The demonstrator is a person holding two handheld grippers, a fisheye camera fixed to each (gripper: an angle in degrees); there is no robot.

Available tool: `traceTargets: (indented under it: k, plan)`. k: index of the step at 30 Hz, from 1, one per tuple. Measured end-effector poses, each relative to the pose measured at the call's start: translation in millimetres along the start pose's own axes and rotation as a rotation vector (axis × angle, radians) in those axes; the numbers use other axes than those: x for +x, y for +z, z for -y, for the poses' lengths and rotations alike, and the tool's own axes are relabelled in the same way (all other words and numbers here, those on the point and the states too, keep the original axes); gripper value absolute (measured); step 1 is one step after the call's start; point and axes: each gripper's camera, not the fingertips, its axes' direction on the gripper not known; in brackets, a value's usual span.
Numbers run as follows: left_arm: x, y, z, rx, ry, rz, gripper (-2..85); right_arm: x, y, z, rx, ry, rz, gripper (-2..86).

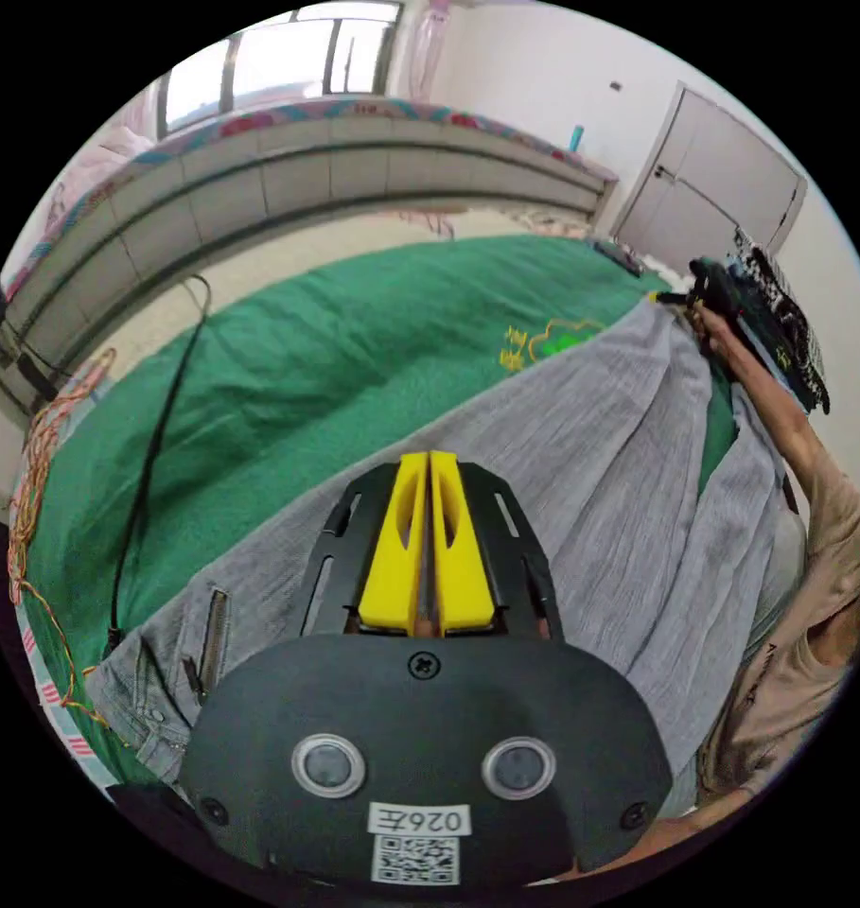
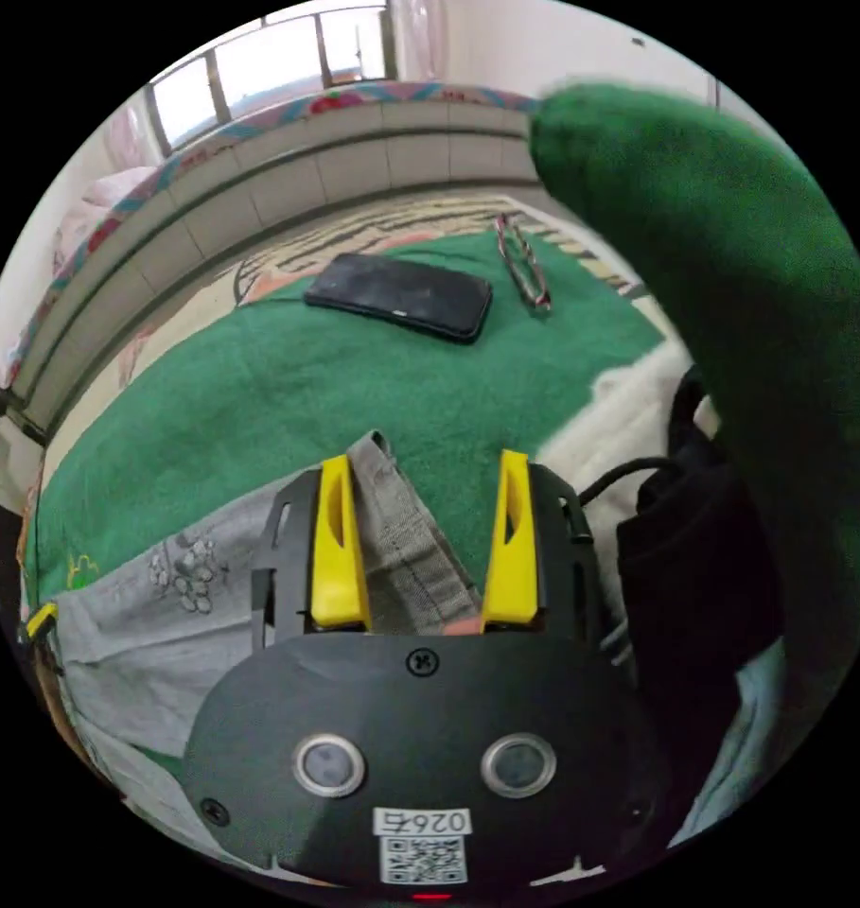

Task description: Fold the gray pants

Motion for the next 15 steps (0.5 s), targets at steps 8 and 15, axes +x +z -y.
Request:
traceTargets:
  k: [8,15]
  plan:
    - [31,-31,-41,0.245,0.021,0.098,-0.8,-3,-43,-34,0.311,-0.150,-0.223,-0.8]
    - [70,-1,-43,0.014,0.217,0.338,-0.9,-21,-32,-81,0.300,-0.358,0.084,-1.0]
